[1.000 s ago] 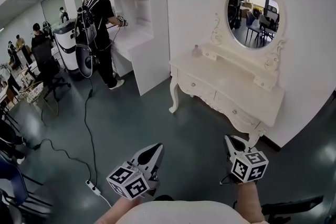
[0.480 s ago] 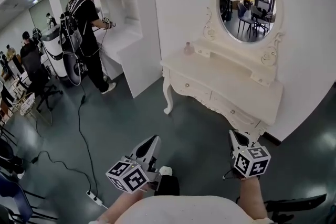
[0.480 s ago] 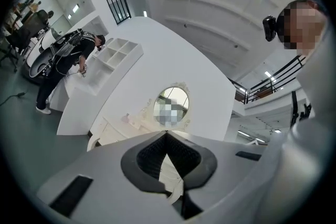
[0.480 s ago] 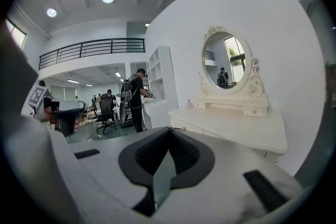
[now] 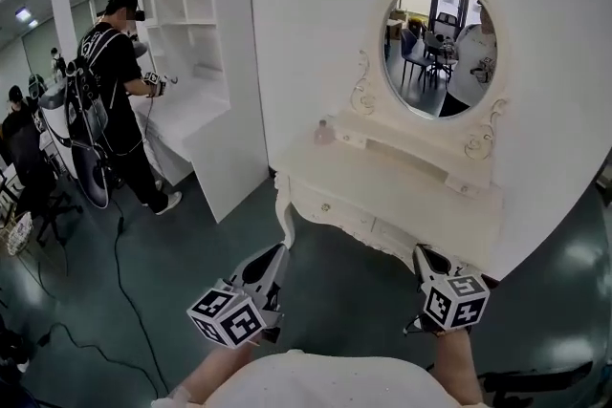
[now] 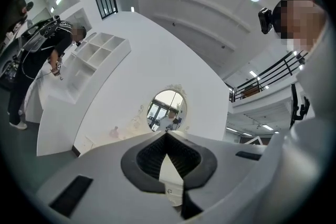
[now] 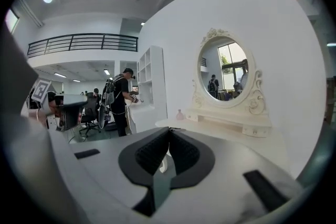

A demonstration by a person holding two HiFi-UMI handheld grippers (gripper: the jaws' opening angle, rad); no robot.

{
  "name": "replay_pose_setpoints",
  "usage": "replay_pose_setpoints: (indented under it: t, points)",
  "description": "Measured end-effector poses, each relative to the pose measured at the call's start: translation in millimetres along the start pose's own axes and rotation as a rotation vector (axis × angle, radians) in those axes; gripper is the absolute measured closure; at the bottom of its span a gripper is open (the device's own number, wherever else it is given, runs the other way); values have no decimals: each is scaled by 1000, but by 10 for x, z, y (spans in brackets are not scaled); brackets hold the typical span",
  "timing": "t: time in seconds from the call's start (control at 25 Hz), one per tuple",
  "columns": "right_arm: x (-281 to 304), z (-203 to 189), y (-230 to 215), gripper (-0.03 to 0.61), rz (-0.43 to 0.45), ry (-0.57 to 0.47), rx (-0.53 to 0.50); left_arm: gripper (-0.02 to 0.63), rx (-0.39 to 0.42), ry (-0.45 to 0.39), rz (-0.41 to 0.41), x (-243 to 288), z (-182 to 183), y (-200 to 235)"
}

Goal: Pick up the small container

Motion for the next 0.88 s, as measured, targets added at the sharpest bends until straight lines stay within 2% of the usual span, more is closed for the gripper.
replay_pose_setpoints:
  t: [0.2, 0.48, 0.64, 0.88]
  points:
    - [617, 383, 129, 577, -2, -36, -79, 612, 40, -31, -56, 499, 444, 490]
    - [1272, 446, 244, 577, -32, -99, -14, 612, 40, -8, -72, 867, 587, 1152]
    - [1486, 266, 229, 577, -44, -59, 13, 612, 38, -3, -66, 965, 549, 1365]
    - [1720, 28, 237, 577, -27, 67, -17, 612, -44, 42, -52, 1148, 398, 1595]
Point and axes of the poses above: the fingertips, and each gripper's own axes: x forward along the fingers, y to its left, z out of its top, the point moved 6 cm from there along -x, backward along the fingers, and after that the axes turned 8 degrees about -y, right-handed, at the moved point
